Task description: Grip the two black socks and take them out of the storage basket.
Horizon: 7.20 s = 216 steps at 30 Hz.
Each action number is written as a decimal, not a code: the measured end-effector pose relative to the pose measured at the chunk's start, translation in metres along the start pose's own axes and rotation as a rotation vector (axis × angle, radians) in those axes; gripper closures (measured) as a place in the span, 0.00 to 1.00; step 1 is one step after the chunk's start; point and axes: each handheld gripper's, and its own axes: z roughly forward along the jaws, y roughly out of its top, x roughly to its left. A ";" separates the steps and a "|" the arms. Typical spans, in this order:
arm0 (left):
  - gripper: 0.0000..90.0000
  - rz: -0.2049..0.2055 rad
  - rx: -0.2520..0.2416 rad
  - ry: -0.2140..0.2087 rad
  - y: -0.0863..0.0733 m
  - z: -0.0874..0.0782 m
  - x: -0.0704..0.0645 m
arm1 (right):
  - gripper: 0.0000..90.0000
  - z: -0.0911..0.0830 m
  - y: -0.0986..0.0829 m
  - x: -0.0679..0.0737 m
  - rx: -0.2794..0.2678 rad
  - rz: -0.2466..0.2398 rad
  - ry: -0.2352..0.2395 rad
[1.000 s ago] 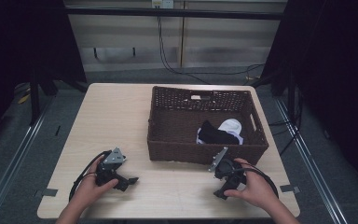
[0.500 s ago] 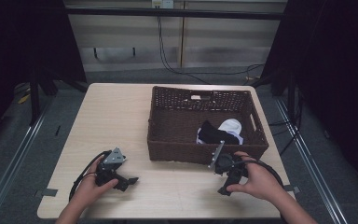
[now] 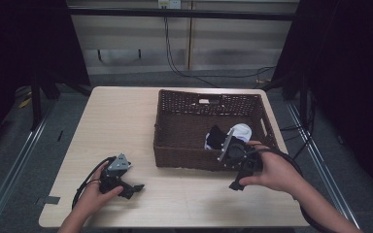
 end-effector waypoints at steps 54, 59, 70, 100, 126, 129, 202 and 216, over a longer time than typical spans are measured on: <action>0.00 0.002 -0.003 -0.001 0.000 0.000 0.000 | 0.95 0.040 0.046 -0.131 0.074 0.241 -0.015; 0.00 0.004 -0.002 -0.003 0.000 0.000 0.000 | 0.96 0.025 0.042 -0.133 0.048 0.262 0.006; 0.00 0.003 -0.002 -0.003 0.000 0.000 0.000 | 0.97 -0.012 0.031 -0.136 -0.015 0.283 0.019; 0.00 0.004 -0.002 -0.003 0.000 0.000 0.000 | 0.88 0.022 0.041 -0.141 -0.025 0.245 0.049; 0.00 0.004 -0.002 -0.003 0.000 0.000 0.001 | 0.97 0.020 0.067 -0.131 -0.048 0.220 0.026; 0.00 0.004 -0.002 -0.003 0.000 0.000 0.000 | 0.98 0.000 0.060 -0.132 -0.076 0.229 0.019; 0.00 0.004 -0.001 -0.003 0.000 0.000 0.001 | 0.69 -0.052 0.052 -0.072 -0.189 0.103 0.053; 0.00 0.004 -0.001 -0.003 0.000 0.000 0.001 | 0.65 0.006 0.049 -0.127 -0.085 0.207 -0.013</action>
